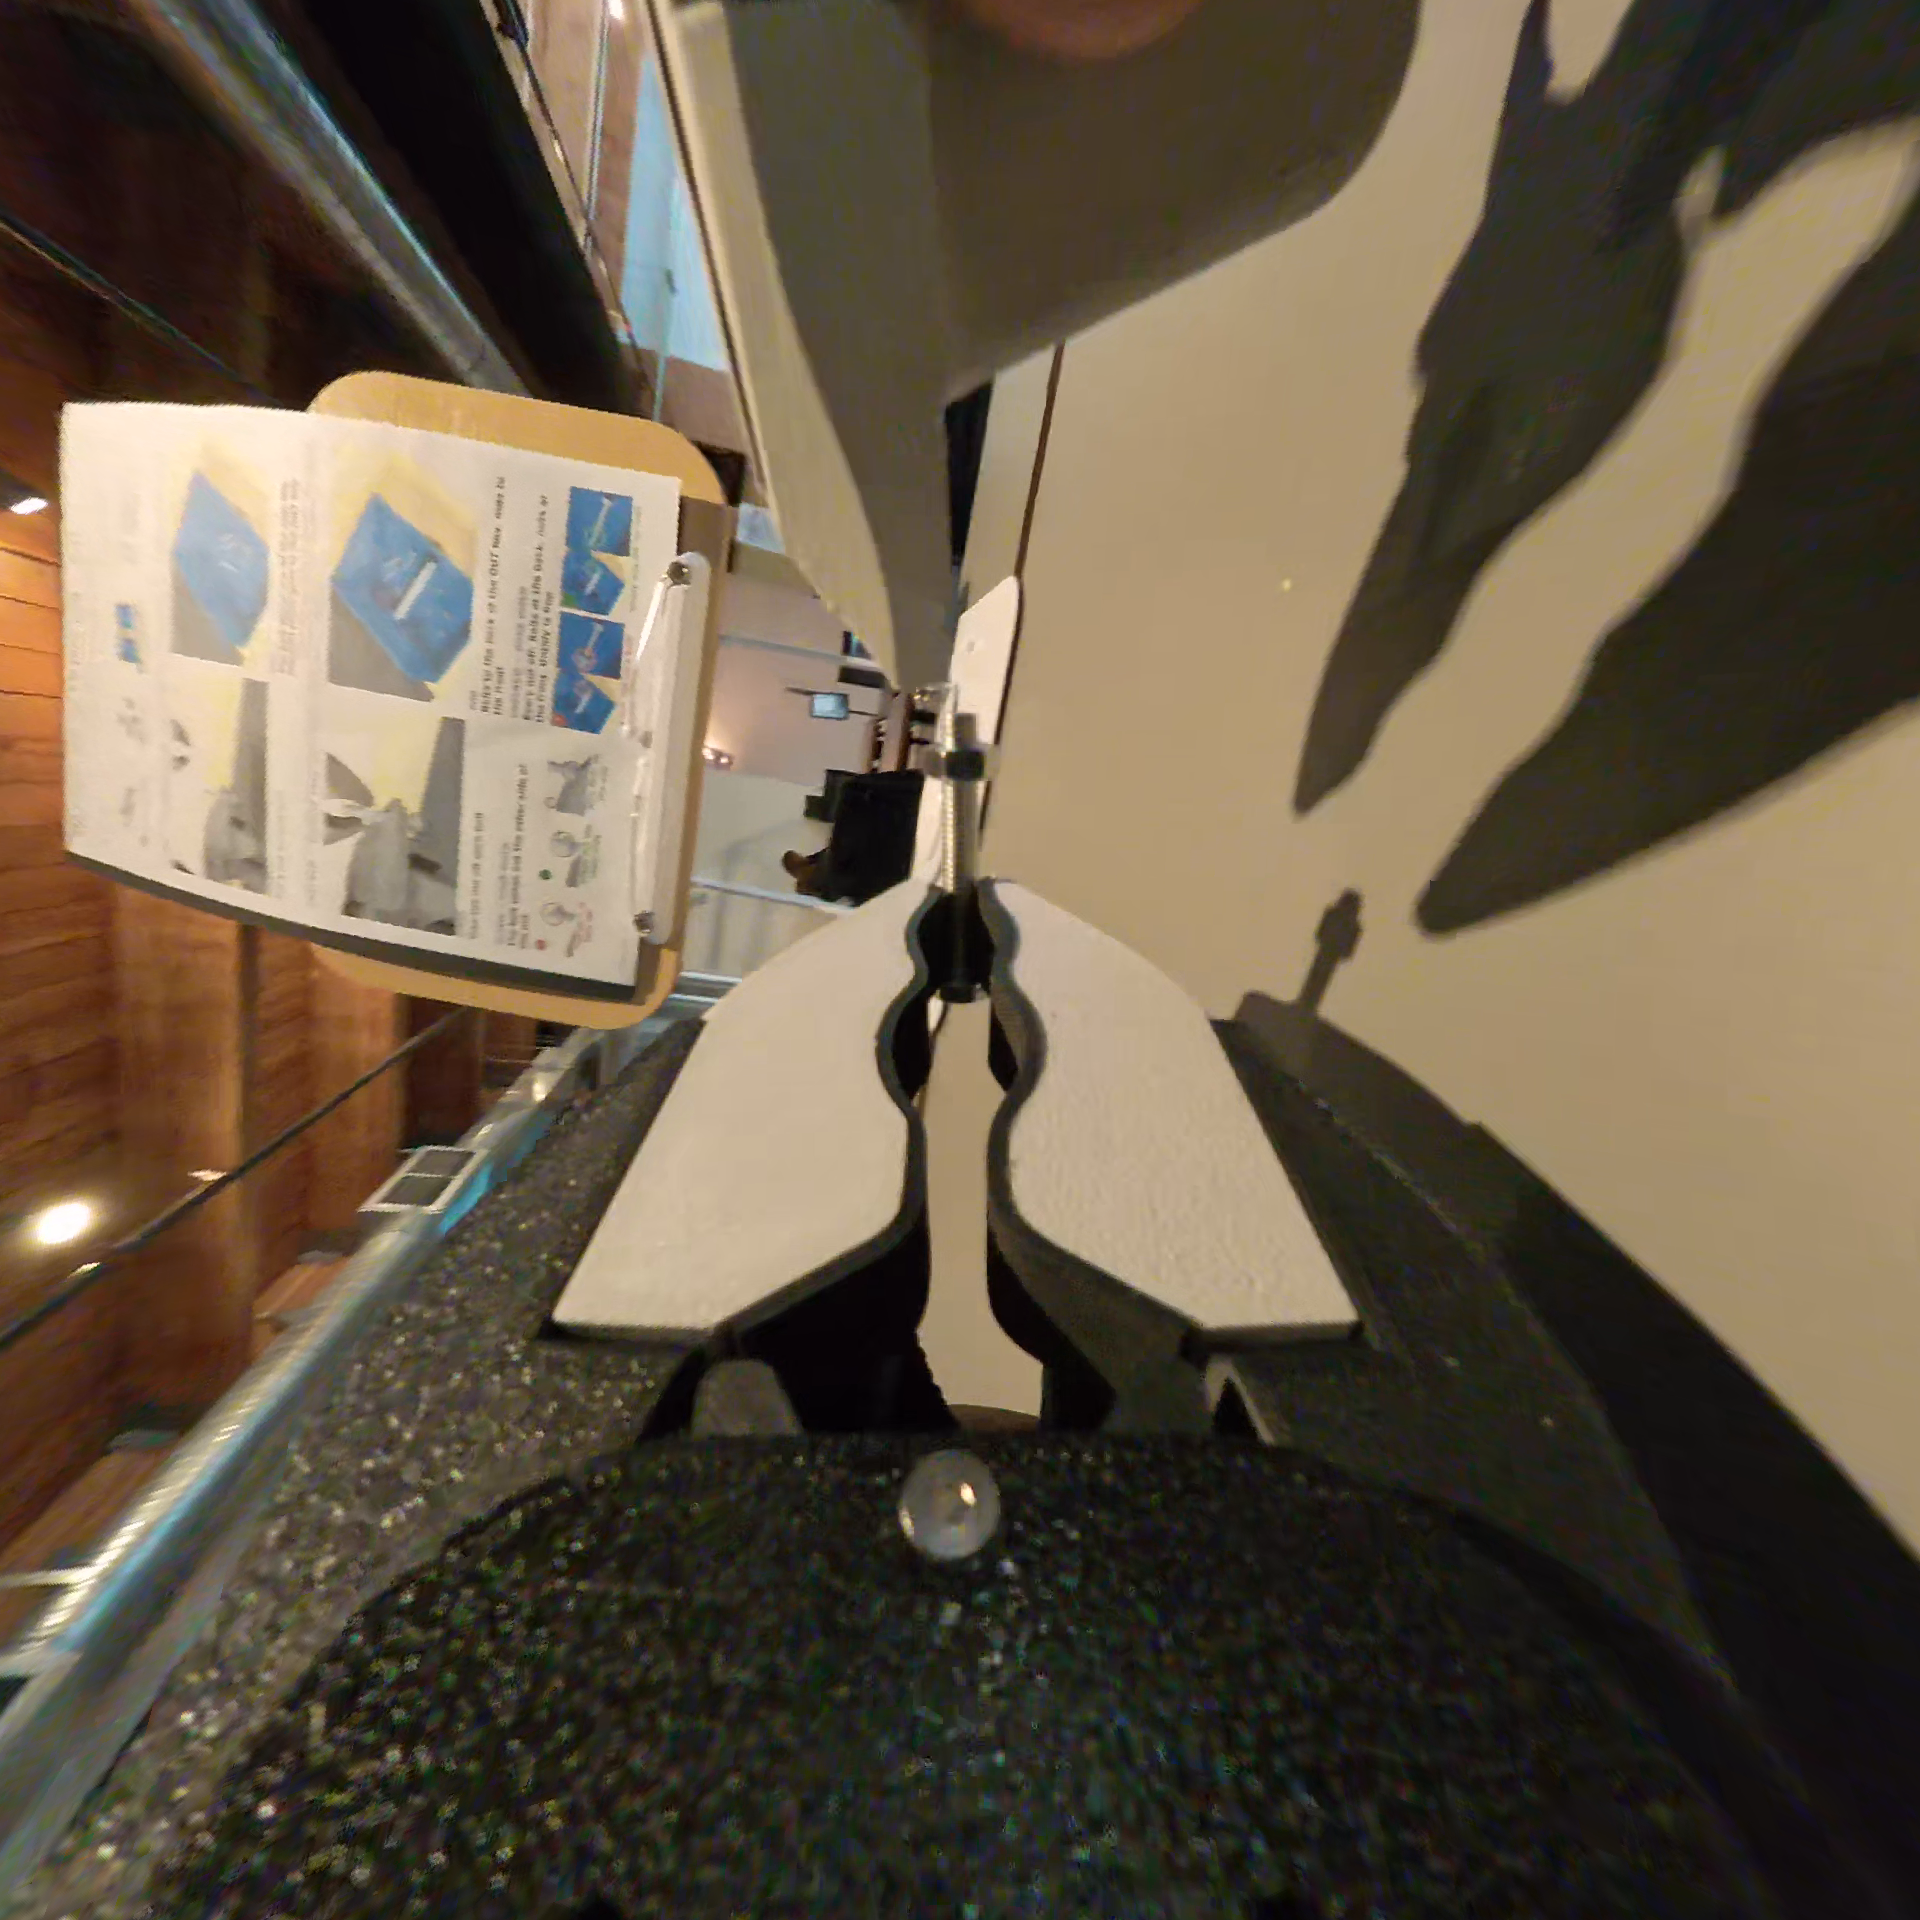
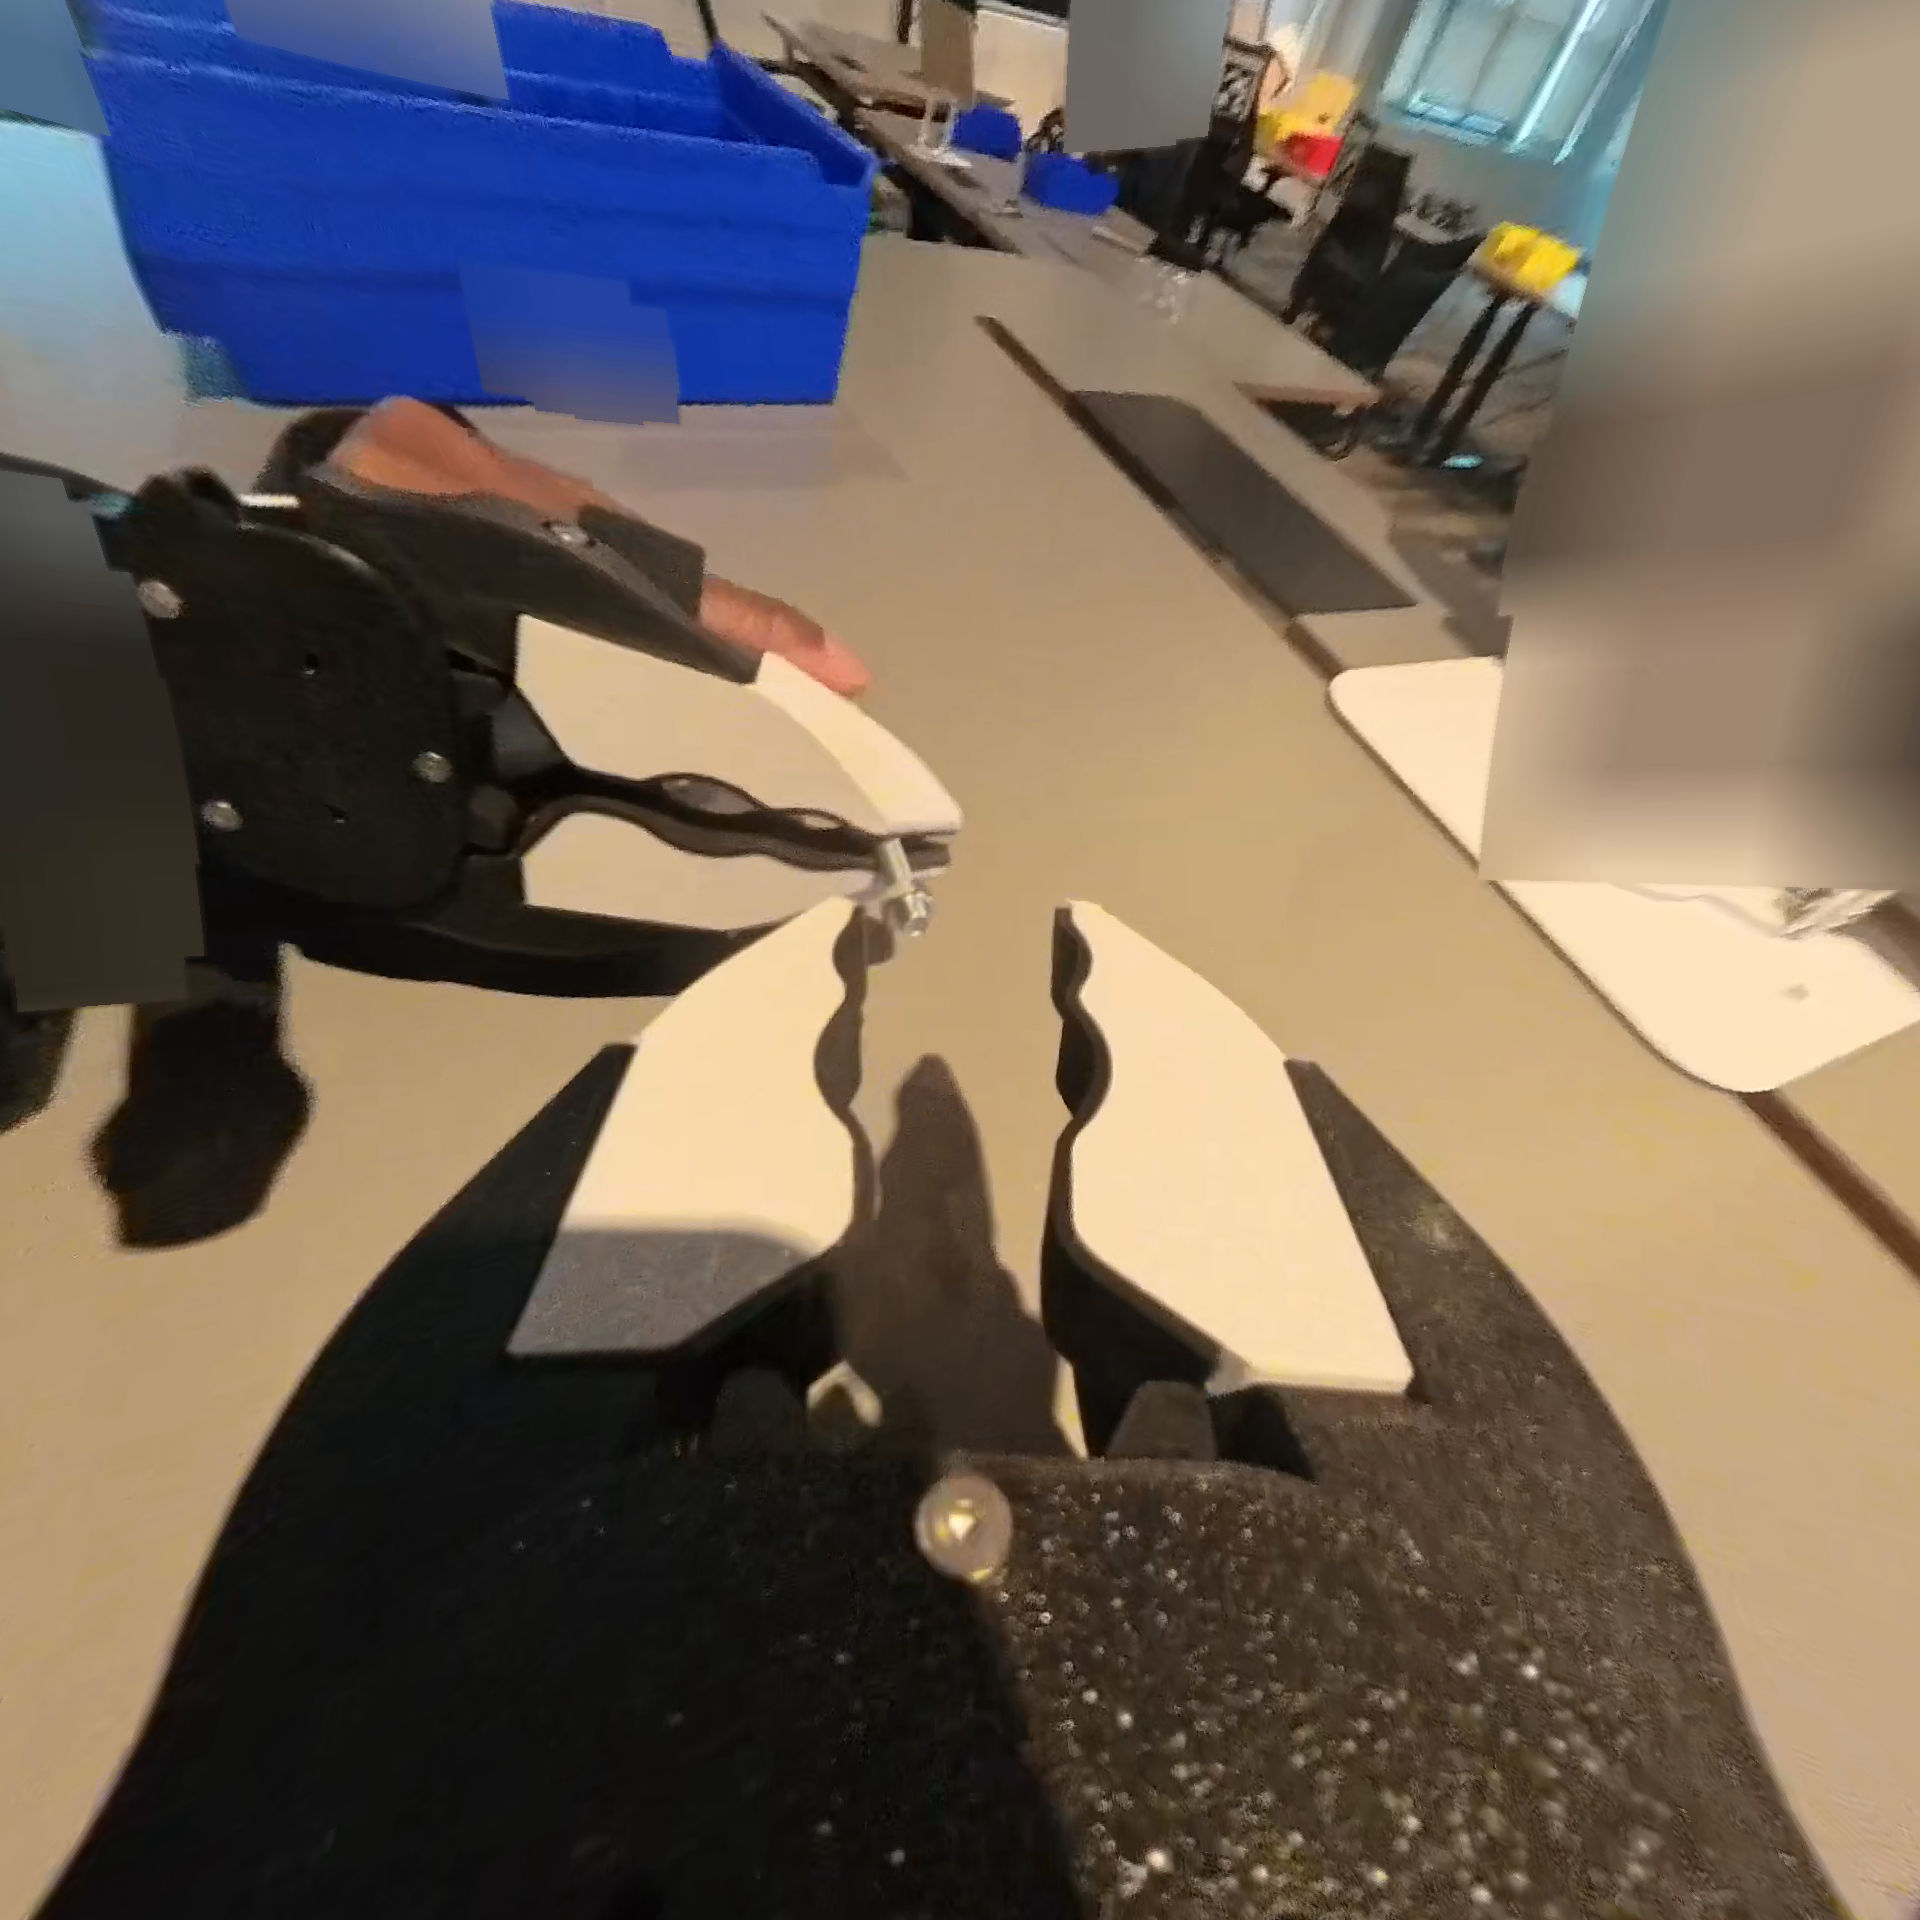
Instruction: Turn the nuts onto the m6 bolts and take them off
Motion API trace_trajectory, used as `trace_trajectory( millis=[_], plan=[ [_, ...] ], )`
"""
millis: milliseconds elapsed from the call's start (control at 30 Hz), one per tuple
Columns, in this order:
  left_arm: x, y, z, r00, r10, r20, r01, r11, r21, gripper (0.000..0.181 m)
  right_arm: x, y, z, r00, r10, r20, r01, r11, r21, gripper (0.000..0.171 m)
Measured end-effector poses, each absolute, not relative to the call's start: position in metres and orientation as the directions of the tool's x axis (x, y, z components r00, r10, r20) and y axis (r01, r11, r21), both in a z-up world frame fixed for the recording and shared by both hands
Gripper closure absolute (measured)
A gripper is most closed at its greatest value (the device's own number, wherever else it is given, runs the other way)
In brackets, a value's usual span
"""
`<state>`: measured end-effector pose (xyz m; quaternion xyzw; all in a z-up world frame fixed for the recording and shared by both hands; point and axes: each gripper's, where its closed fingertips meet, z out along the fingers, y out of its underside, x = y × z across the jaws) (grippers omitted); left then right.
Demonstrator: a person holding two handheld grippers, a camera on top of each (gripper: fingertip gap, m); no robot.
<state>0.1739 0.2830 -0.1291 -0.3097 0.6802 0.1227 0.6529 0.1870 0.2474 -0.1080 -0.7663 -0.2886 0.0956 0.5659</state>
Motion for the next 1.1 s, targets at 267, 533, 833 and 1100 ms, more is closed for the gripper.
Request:
trace_trajectory(
  millis=[267,533,833,1100],
  plan=[
    [0.172,0.276,-0.117,0.059,-0.188,-0.980,-0.577,0.795,-0.187,0.175,0.176,0.243,-0.109,0.774,0.623,0.119,0.275,-0.161,-0.948,0.140],
    [0.175,0.259,-0.111,0.053,-0.160,-0.986,-0.520,0.838,-0.164,0.176,0.164,0.240,-0.116,0.728,0.644,0.234,0.390,-0.108,-0.914,0.148],
    [0.169,0.268,-0.108,0.055,-0.119,-0.991,-0.541,0.831,-0.130,0.176,0.153,0.246,-0.113,0.689,0.537,-0.487,-0.184,-0.521,-0.833,0.160],
    [0.168,0.280,-0.116,0.081,-0.392,-0.916,-0.559,0.743,-0.368,0.176,0.166,0.240,-0.095,0.661,0.617,-0.427,-0.211,-0.393,-0.895,0.119]
  ],
)
